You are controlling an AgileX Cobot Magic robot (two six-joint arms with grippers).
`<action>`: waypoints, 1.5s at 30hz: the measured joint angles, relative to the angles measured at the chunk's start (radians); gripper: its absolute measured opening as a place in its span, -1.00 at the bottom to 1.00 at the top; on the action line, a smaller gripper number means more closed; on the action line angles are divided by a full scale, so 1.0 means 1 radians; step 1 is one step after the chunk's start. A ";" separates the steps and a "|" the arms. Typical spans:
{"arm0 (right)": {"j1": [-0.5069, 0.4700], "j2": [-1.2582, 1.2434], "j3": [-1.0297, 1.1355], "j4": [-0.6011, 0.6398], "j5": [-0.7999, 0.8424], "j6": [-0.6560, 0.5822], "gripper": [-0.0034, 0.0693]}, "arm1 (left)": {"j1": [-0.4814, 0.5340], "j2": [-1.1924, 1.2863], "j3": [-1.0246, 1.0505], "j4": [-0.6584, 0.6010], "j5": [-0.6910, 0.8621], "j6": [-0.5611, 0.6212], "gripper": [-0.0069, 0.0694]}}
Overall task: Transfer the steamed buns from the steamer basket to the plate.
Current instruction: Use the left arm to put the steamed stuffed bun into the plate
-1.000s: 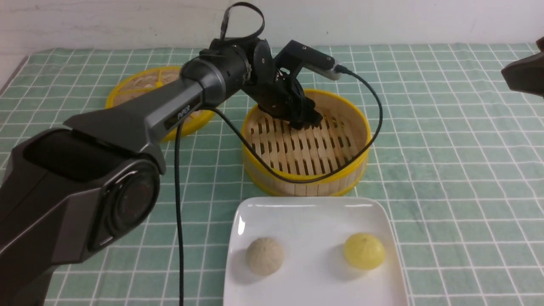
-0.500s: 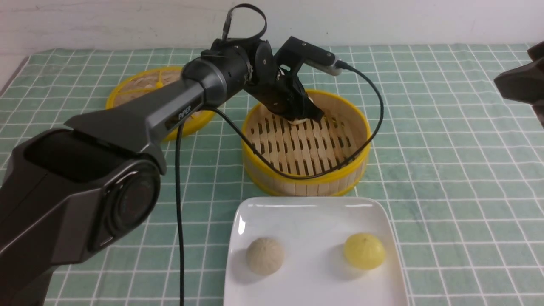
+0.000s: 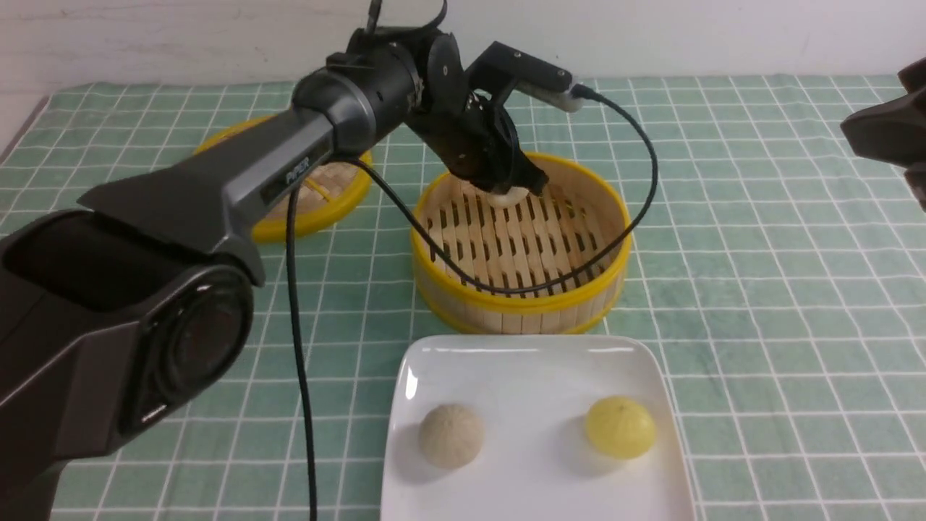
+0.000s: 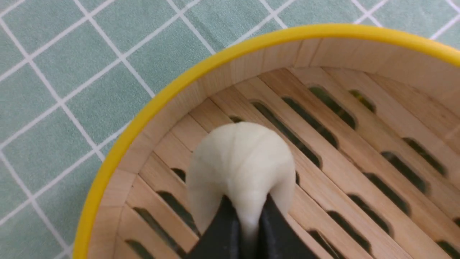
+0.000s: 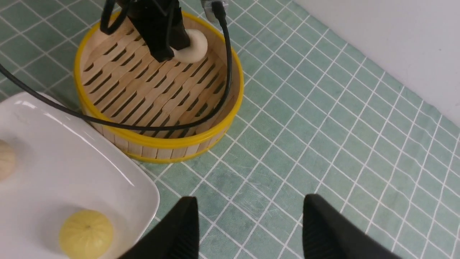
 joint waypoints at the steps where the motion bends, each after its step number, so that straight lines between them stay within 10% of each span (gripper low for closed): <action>1: 0.000 0.000 0.000 -0.001 -0.002 0.000 0.20 | 0.000 -0.047 0.000 0.000 0.043 0.000 -0.74; 19: 0.000 -0.125 0.000 0.023 -0.014 -0.001 0.20 | -0.003 -0.495 -0.001 -0.014 0.449 -0.125 -0.74; 27: 0.000 -0.169 0.000 0.075 0.049 -0.001 0.20 | -0.012 -0.524 0.083 -0.171 0.449 -0.182 -0.74; 45: 0.000 -0.206 0.001 0.093 0.114 -0.004 0.20 | -0.164 -0.472 0.591 0.047 0.287 -0.164 -0.74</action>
